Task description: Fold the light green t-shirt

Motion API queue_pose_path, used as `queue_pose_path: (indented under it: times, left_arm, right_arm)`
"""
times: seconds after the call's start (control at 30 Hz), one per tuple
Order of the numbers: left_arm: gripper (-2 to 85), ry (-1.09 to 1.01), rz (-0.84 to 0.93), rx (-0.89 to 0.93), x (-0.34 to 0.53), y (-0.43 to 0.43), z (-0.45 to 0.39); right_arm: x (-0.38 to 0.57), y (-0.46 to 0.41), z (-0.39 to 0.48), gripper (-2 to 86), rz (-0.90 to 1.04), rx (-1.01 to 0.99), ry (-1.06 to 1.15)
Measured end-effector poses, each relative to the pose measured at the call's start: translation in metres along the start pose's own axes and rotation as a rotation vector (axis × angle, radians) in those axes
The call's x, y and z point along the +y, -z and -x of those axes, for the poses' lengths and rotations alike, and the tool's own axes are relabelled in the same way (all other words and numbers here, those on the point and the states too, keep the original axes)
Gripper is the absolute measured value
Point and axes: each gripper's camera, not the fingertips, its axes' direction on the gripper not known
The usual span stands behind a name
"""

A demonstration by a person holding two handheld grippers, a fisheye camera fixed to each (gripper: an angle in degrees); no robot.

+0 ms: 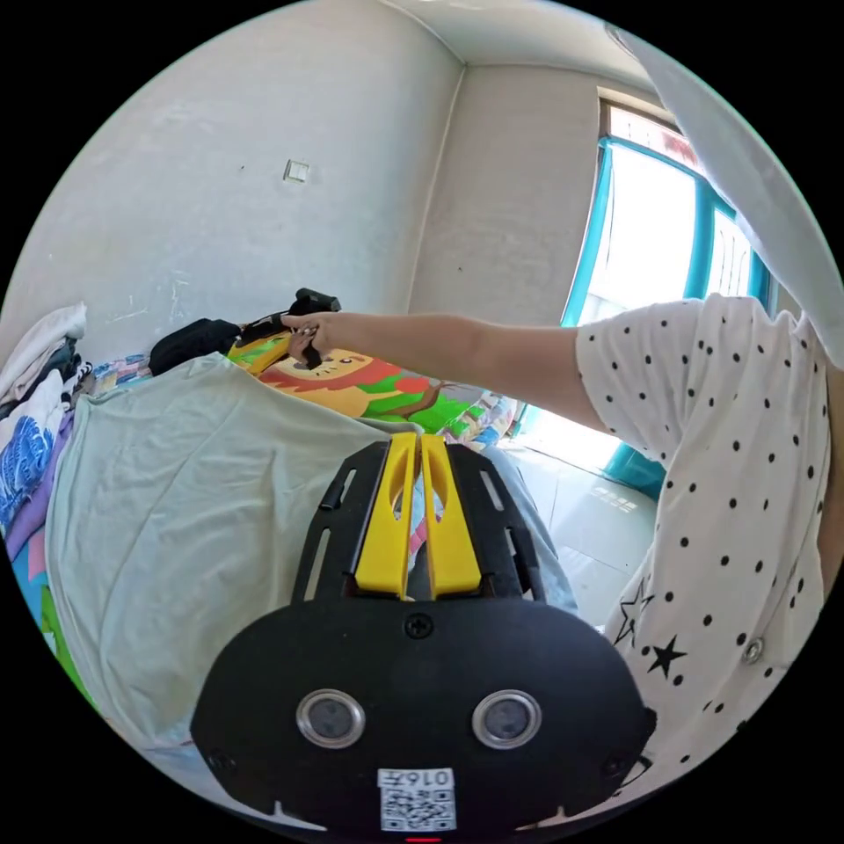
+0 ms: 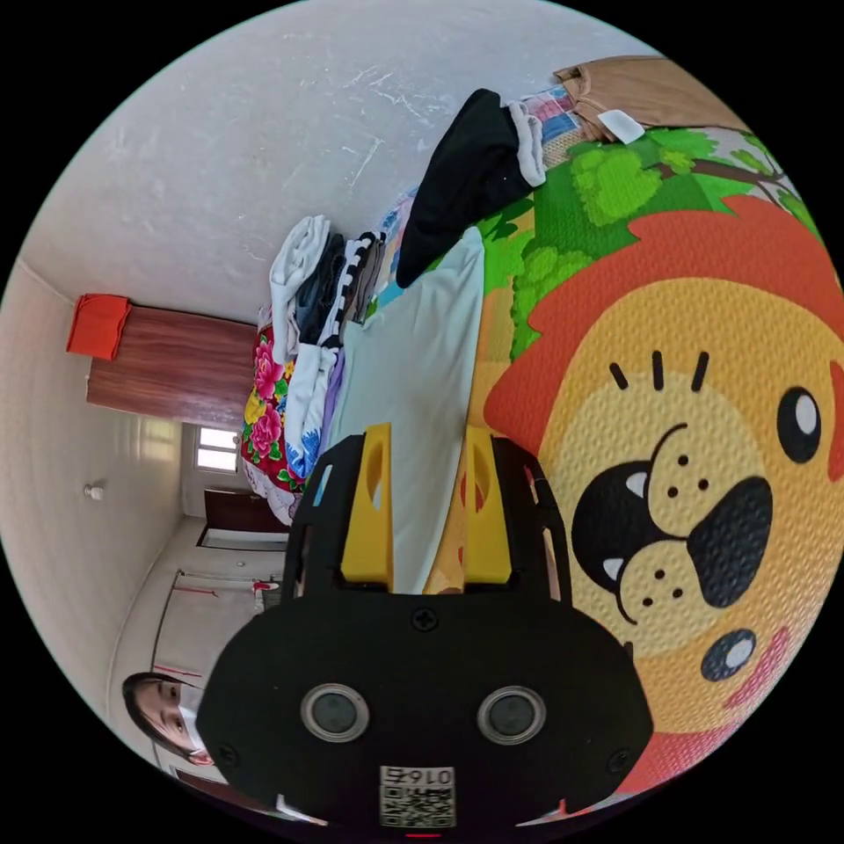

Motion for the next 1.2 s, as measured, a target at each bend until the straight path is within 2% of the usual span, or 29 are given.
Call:
queue_pose_path:
  times: [0.2, 0.6, 0.83, 1.07, 1.2]
  left_arm:
    - [-1.0, -0.018, -0.019, 0.147, -0.003, -0.009, 0.03]
    - [-1.0, 0.057, 0.003, 0.471, 0.008, -0.066, 0.113]
    - [-1.0, 0.027, 0.028, 0.501, 0.005, -0.091, 0.131]
    - [-1.0, 0.016, 0.085, 0.486, -0.004, -0.127, 0.131]
    - [-1.0, 0.081, 0.069, 0.565, 0.004, -0.138, 0.141]
  right_arm:
    - [-0.02, -0.034, -0.018, 9.2, -0.053, -0.004, -0.026]
    - [-0.045, -0.061, -0.039, 0.8, -0.225, 0.162, -0.03]
    - [-0.047, -0.073, -0.035, -0.3, -0.259, 0.165, 0.027]
    - [-0.044, -0.058, -0.019, 0.0, -0.284, 0.35, 0.035]
    - [-0.04, -0.045, -0.003, 1.3, -0.293, 0.432, 0.049]
